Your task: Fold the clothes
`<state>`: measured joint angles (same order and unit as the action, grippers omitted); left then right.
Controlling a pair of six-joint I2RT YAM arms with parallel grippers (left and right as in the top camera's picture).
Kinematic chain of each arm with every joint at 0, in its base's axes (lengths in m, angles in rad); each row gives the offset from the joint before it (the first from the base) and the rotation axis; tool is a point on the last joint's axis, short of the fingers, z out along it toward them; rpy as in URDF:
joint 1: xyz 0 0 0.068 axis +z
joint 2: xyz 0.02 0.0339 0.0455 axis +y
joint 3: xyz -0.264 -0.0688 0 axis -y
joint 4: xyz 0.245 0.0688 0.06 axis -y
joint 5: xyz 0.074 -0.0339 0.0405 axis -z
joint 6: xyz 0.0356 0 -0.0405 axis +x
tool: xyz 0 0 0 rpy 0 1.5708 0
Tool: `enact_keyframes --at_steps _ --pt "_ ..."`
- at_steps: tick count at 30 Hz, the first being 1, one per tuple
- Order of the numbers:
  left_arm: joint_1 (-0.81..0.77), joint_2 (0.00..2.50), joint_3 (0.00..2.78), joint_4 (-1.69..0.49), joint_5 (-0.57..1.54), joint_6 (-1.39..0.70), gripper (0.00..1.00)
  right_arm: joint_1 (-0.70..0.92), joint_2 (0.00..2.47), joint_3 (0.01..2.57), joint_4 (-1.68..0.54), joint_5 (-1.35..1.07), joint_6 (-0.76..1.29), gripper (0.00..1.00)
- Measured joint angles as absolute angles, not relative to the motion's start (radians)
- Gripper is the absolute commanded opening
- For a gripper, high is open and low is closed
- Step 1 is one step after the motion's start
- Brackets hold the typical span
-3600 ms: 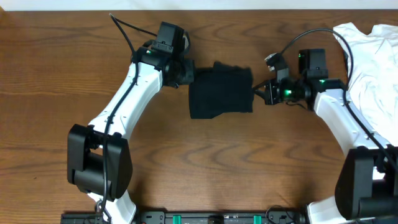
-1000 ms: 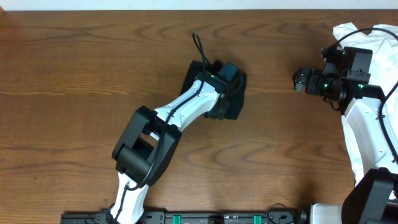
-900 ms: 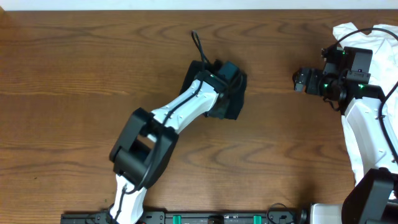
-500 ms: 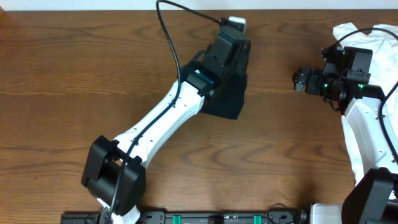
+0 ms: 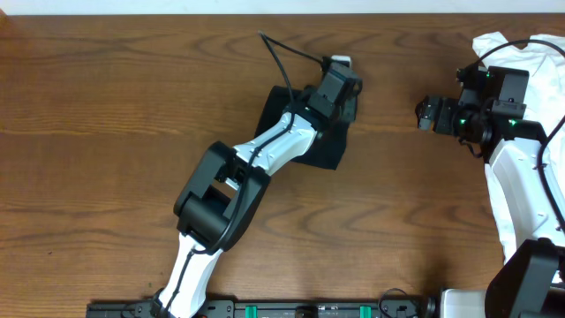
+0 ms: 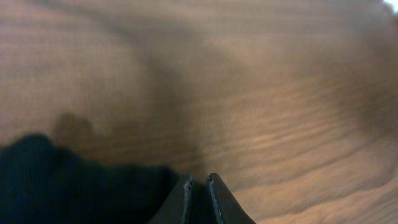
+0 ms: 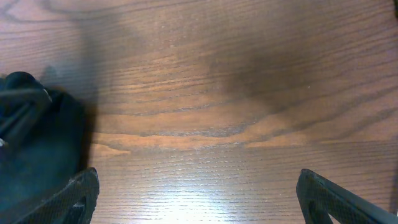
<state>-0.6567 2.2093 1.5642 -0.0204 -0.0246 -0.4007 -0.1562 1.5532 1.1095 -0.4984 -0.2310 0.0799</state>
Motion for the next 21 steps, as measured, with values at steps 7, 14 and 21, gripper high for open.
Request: enact_keyframes --at_steps 7,14,21 --pt "-0.656 2.21 1.564 -0.176 -0.002 -0.397 0.1 -0.156 1.553 1.11 -0.498 -0.231 0.08 0.99" --pt "-0.657 2.207 1.573 -0.385 0.019 -0.359 0.06 -0.156 1.553 1.11 -0.499 -0.231 0.08 0.99" --pt "-0.657 2.176 1.583 -0.63 0.023 -0.236 0.06 -0.156 1.553 1.11 -0.499 -0.231 0.08 0.99"
